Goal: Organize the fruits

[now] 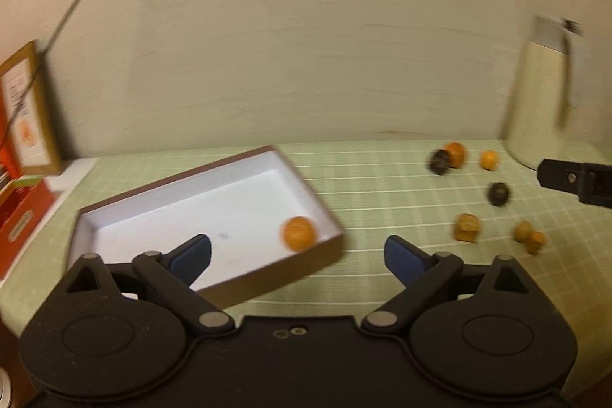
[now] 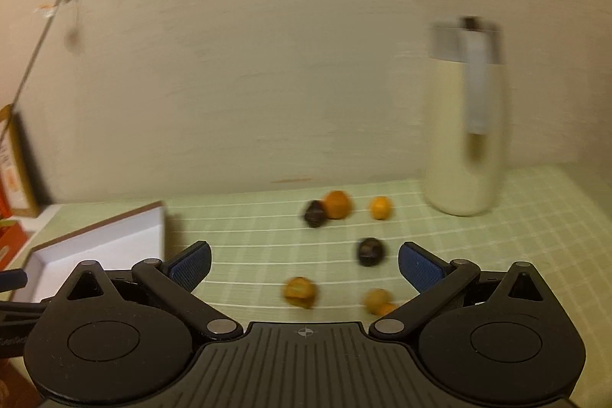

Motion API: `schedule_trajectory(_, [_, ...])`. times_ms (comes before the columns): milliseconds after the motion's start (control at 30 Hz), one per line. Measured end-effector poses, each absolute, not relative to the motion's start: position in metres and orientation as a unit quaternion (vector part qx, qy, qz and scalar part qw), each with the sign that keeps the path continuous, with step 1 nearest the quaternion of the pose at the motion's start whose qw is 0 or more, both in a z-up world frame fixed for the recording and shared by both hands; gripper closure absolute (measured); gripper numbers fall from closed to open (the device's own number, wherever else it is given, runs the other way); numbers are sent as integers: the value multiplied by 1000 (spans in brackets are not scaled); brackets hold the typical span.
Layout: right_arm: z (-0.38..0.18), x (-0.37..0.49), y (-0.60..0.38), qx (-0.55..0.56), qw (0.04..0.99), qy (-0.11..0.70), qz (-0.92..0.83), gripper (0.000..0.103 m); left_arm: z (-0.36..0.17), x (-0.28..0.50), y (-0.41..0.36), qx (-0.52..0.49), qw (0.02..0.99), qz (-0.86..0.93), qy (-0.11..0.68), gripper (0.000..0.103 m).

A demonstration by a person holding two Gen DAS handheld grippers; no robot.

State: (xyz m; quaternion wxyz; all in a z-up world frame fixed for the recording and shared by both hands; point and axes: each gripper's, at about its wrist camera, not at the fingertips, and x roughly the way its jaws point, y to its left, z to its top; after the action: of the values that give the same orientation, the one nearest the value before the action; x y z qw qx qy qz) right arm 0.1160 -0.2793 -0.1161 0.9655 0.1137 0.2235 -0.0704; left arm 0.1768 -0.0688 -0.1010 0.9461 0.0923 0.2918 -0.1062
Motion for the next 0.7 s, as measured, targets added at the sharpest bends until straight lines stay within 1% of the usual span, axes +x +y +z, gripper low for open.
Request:
schedule_trajectory(100, [-118,106,-295,119,963,223,-95,0,-106,174,-86,102,941,-141,290,22])
schedule_trajectory(167, [-120,99,-304,121,962,221,-107,0,-109,171,-100,111,936,-165,291,28])
schedule_trajectory(400, [-126,76,-336,136,958,215,-131,0,-127,160,-145,140,914,-236,298,39])
schedule_trajectory(567, [-131,65,-354,140,953,221,-151,0,-142,156,-174,155,900,-267,307,49])
schedule_trajectory(700, [-135,58,-367,147,950,222,-165,0,-154,152,-193,166,892,-282,311,54])
